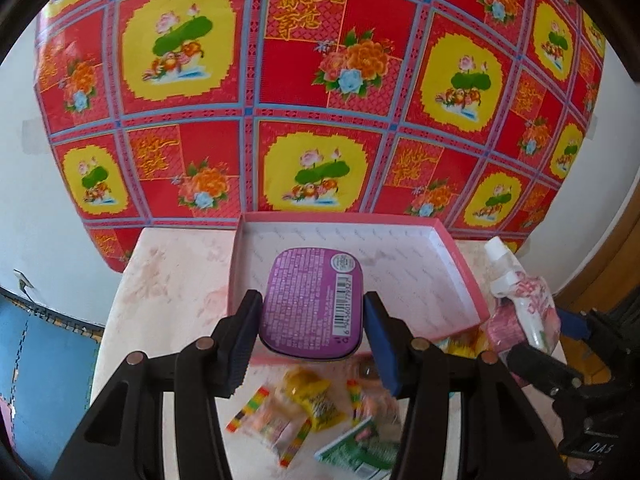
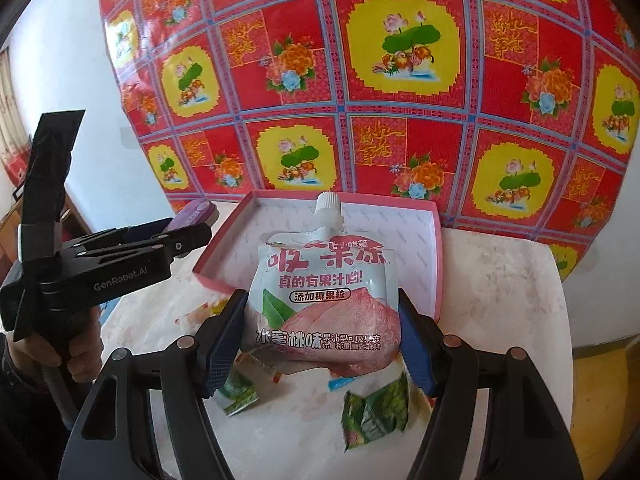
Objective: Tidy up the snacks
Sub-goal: 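Carry the purple tin with the left tool while the right tool carries the pouch into the tray, then open the left tool on the tin while the right tool releases the pouch in the tray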
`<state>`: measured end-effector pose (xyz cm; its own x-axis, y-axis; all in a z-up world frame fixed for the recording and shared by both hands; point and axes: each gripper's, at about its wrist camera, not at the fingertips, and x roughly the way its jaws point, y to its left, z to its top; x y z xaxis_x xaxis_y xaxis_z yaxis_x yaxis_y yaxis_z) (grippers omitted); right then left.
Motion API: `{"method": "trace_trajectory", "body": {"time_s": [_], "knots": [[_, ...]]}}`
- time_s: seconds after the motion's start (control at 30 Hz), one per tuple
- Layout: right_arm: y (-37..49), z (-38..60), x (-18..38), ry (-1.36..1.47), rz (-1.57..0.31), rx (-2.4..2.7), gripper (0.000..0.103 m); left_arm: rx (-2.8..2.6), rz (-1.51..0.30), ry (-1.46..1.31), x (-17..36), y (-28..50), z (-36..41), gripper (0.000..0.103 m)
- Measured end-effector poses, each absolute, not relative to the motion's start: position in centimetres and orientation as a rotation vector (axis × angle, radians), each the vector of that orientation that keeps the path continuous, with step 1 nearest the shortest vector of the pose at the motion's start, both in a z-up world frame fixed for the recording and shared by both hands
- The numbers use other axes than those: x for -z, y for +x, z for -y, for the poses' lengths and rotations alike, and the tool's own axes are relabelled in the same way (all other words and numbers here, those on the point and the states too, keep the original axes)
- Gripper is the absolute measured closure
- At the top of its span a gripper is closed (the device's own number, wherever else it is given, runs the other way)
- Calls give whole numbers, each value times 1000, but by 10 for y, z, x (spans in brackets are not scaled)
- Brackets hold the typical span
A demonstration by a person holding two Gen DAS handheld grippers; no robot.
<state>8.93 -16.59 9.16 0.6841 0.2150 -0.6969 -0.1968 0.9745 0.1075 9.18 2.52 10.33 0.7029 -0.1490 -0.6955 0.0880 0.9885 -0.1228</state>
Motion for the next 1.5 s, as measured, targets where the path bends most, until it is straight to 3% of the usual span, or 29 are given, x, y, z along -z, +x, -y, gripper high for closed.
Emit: {"method": "trace_trajectory", "body": {"time_s": [0.53, 1.5], "knots": [[164, 184, -69, 134, -897, -203, 32, 178, -867, -83, -76, 160, 0, 49], [239, 185, 0, 81, -1033, -130, 32, 99, -968, 28, 0, 232, 34, 49]]}}
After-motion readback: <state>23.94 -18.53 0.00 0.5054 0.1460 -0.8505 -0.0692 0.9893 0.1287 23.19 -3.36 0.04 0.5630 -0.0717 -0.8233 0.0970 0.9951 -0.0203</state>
